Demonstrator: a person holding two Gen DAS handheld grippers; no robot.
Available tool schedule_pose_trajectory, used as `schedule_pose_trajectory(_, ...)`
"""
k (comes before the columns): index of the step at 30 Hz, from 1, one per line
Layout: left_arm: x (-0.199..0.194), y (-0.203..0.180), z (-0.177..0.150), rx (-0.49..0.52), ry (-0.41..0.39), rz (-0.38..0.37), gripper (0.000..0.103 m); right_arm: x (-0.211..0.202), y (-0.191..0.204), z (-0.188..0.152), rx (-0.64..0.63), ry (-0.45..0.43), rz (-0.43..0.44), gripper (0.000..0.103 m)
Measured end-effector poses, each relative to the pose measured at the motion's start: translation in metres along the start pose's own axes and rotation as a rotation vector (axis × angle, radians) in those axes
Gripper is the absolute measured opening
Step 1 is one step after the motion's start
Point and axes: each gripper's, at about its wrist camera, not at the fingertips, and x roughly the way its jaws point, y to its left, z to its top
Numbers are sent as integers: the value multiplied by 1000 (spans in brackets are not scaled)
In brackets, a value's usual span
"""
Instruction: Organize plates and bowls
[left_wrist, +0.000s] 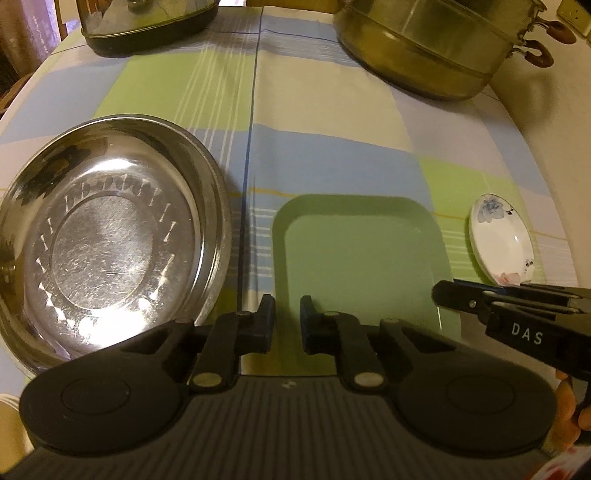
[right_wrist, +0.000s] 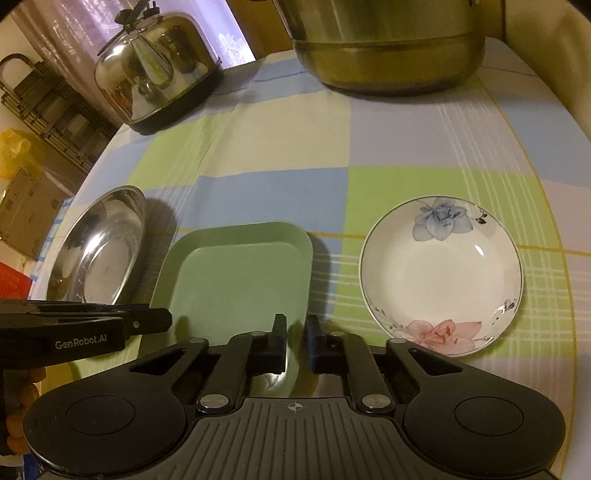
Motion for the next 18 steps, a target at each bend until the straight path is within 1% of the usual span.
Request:
schedule_pose_trajectory(3,1,0,-1,-4,-4,9,7,0,-1,0,-1,-1,1,5)
schedule_pose_trajectory(7,0,1,-2,-14,-16,1,6,-1,-1,1,-6,-1,-8,4)
schedule_pose_trajectory(14,-20,2,2,-13,-65,-25,6,-20,2,8,8,-52,-8,4)
schedule_pose_trajectory(18,-35,6,5,-3,-98,-39,6,-31,10,10,21,-73,-11,4)
